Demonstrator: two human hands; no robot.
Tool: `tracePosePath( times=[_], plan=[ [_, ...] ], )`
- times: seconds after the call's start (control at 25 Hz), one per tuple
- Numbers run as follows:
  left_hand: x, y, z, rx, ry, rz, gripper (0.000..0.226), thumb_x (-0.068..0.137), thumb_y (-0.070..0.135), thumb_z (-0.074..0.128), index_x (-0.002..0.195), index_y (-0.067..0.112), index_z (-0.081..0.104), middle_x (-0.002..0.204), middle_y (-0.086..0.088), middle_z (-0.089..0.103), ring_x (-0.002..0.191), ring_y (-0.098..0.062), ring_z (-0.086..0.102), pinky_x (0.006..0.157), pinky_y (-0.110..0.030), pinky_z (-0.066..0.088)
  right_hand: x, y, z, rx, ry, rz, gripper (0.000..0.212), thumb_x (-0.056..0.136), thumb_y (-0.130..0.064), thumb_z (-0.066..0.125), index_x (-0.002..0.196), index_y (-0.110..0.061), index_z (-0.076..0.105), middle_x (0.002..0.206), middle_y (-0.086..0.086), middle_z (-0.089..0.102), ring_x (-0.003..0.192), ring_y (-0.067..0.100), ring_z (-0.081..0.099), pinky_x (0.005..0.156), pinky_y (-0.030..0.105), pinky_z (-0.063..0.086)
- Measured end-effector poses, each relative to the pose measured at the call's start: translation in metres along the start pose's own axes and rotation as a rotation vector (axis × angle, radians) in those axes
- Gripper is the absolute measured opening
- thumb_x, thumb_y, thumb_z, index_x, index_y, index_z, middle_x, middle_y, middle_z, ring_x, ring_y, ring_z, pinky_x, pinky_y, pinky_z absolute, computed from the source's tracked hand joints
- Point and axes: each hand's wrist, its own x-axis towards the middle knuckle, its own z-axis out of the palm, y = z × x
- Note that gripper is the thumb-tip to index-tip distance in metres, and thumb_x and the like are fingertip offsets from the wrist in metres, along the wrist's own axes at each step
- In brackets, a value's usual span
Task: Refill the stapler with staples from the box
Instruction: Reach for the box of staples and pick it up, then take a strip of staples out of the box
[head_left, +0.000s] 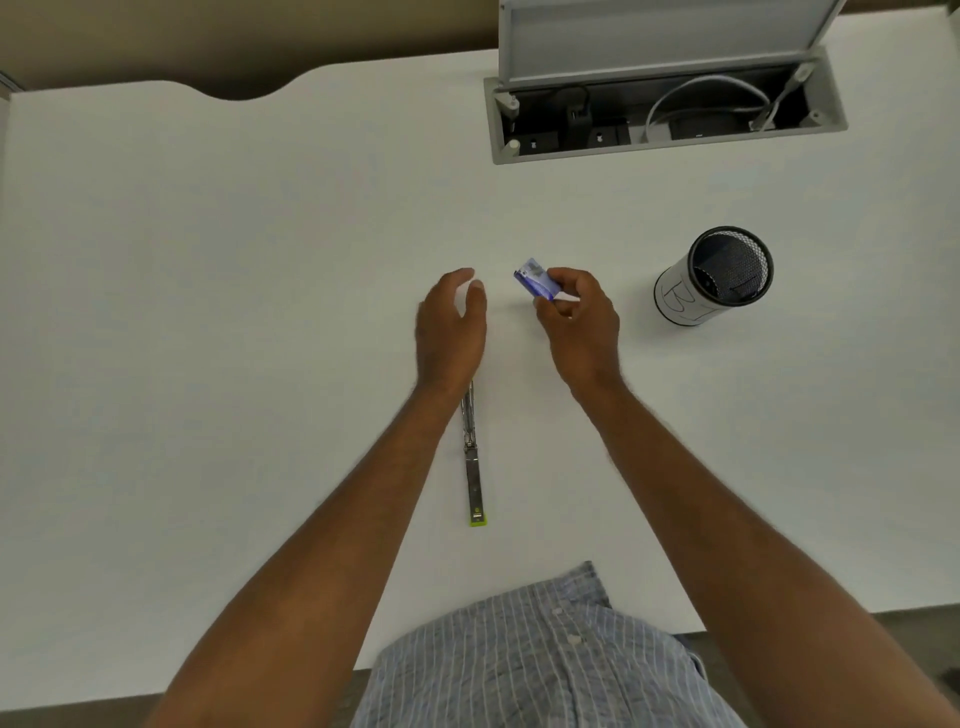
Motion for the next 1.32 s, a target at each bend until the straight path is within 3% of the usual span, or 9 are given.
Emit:
tracePosePath(
  times=[0.12,0.24,0.48,0.68,0.88,1.0,1.12,1.32],
  plan=[
    [-0.024,0.032,0.004,-0.5,-0.164,-0.187,0.026,0.099,0.027,0.051,0.116,0.019,0.069,0.115,-0.001,0.074,0.099,-0.013,0.072,0.09,-0.029,0.055,-0.031,-0.011,-0.01,0.12,0.0,0.021,0.031,0.089,-0.011,0.071,0.117,-0.022,0.064,0.109,-0.014,0.071,0.085,0.008,0.071,0.072,0.013,0.052],
    [-0.049,0.038,0.007,-0.686,-0.276,-0.295,0.025,0.103,0.018,0.05,0.118,0.017,0.07,0.115,-0.011,0.075,0.095,-0.018,0.073,0.087,-0.031,0.06,-0.059,-0.017,-0.021,0.241,-0.022,0.027,0.031,0.088,-0.012,0.076,0.113,-0.025,0.064,0.108,-0.014,0.073,0.087,0.007,0.074,0.08,0.021,0.058],
    [-0.081,0.036,0.001,-0.759,-0.278,-0.344,0.013,0.098,0.024,0.063,0.103,0.02,0.075,0.098,-0.005,0.08,0.089,-0.021,0.077,0.075,-0.029,0.061,-0.096,-0.009,-0.044,0.209,-0.057,-0.003,0.034,0.088,-0.009,0.075,0.12,-0.017,0.064,0.116,-0.006,0.073,0.094,0.011,0.075,0.08,0.022,0.058],
    [-0.102,0.036,-0.003,-0.79,-0.271,-0.424,0.014,0.098,0.023,0.062,0.104,0.016,0.073,0.094,-0.005,0.081,0.081,-0.018,0.077,0.064,-0.025,0.059,-0.115,-0.005,-0.054,0.161,-0.104,-0.029,0.037,0.09,-0.007,0.074,0.126,-0.013,0.063,0.124,-0.001,0.072,0.101,0.011,0.073,0.085,0.023,0.059],
    [-0.106,0.036,-0.011,-0.806,-0.279,-0.398,0.016,0.099,0.022,0.062,0.108,0.013,0.072,0.102,-0.007,0.08,0.092,-0.022,0.077,0.072,-0.029,0.062,-0.117,-0.006,-0.068,0.229,-0.215,-0.046,0.034,0.094,-0.003,0.068,0.127,-0.011,0.066,0.126,0.001,0.073,0.106,0.012,0.073,0.093,0.024,0.057],
    [-0.11,0.038,-0.011,-0.787,-0.284,-0.384,0.023,0.099,0.023,0.063,0.116,0.01,0.07,0.109,-0.012,0.077,0.097,-0.026,0.076,0.08,-0.033,0.063,-0.118,-0.008,-0.068,0.275,-0.177,-0.056,0.033,0.092,-0.004,0.07,0.125,-0.011,0.068,0.121,0.0,0.075,0.099,0.012,0.074,0.087,0.021,0.056],
    [-0.112,0.039,-0.013,-0.788,-0.318,-0.356,0.02,0.101,0.022,0.06,0.114,0.01,0.071,0.102,-0.007,0.08,0.091,-0.022,0.077,0.075,-0.029,0.062,-0.123,-0.008,-0.061,0.339,-0.133,-0.041,0.032,0.09,-0.005,0.072,0.121,-0.011,0.07,0.119,-0.005,0.075,0.099,0.012,0.074,0.085,0.022,0.056],
    [-0.116,0.042,-0.016,-0.774,-0.349,-0.322,0.018,0.102,0.026,0.059,0.11,0.016,0.071,0.103,-0.005,0.08,0.094,-0.021,0.077,0.077,-0.029,0.062,-0.126,-0.006,-0.055,0.461,-0.052,0.005,0.025,0.091,-0.006,0.072,0.117,-0.005,0.07,0.118,0.003,0.076,0.102,0.021,0.074,0.09,0.035,0.06]
  ],
)
